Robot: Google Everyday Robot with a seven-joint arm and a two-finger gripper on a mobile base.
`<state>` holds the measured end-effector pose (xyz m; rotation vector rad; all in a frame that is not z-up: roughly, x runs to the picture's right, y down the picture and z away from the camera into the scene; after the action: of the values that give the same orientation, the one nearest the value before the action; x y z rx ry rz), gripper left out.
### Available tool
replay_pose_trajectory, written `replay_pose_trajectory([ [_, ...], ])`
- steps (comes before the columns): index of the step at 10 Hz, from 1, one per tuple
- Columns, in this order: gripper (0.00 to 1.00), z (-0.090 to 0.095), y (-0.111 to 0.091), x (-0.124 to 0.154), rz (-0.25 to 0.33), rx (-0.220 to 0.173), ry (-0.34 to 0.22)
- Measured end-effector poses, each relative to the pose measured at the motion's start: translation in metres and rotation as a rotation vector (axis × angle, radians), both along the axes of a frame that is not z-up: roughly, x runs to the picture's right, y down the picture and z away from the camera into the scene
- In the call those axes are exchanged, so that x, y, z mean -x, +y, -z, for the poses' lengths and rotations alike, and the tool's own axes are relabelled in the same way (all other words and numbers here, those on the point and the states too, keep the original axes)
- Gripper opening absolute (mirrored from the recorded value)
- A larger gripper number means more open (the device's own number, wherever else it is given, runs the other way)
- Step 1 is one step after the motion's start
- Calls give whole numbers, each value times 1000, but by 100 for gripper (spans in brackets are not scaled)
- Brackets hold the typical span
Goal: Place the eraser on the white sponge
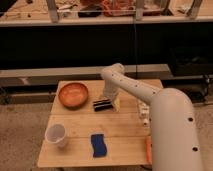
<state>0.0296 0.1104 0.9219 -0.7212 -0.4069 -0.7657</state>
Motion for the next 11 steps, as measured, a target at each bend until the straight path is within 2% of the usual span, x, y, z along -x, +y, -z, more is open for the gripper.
replay_pose_trajectory([
  [9, 80, -8, 10, 2, 39, 21, 3],
  [11, 74, -9, 13, 3, 41, 24, 2],
])
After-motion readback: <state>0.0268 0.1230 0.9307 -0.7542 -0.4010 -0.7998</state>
